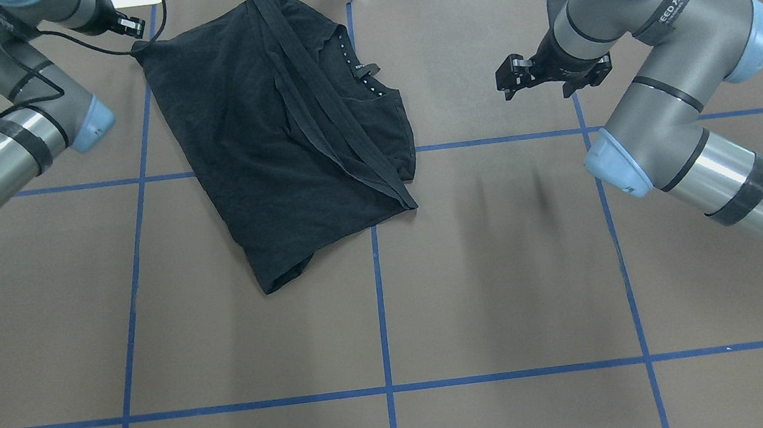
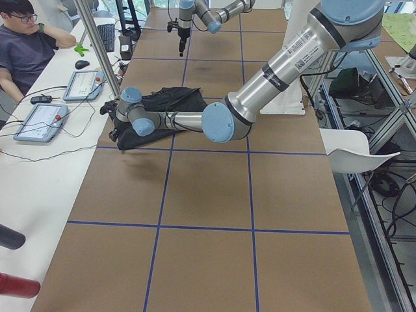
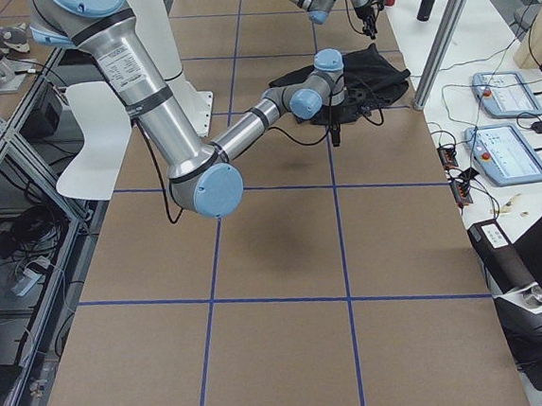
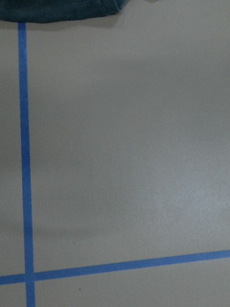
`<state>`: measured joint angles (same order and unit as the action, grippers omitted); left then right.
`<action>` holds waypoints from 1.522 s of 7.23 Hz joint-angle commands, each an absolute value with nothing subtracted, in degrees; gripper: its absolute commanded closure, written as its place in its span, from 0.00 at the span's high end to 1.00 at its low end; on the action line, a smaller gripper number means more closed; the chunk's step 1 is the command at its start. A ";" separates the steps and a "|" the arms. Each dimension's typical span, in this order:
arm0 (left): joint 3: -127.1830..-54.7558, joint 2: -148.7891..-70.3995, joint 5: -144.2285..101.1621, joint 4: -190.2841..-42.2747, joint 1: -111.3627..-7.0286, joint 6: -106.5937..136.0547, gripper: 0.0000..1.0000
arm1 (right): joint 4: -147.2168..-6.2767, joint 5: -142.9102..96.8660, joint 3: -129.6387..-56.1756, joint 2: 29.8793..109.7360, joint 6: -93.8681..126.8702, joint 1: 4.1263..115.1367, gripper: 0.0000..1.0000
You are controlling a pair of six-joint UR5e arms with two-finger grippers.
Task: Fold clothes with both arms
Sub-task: 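Move the right gripper onto the shirt's collar edge and grasp it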
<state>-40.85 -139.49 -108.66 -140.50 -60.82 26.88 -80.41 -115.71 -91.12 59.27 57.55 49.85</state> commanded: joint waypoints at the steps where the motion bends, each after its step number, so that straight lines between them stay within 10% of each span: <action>1: -47.93 -133.82 -119.49 -140.27 -63.37 24.78 1.00 | -80.07 -114.36 -86.17 54.26 60.27 48.09 0.99; 11: -55.99 -126.91 -119.88 -141.24 -62.40 32.70 1.00 | -69.87 -101.43 -71.81 43.59 92.64 33.84 0.97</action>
<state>-55.93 -127.03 -119.88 -141.20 -62.44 32.60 -69.78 -102.08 -72.04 43.57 91.91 35.03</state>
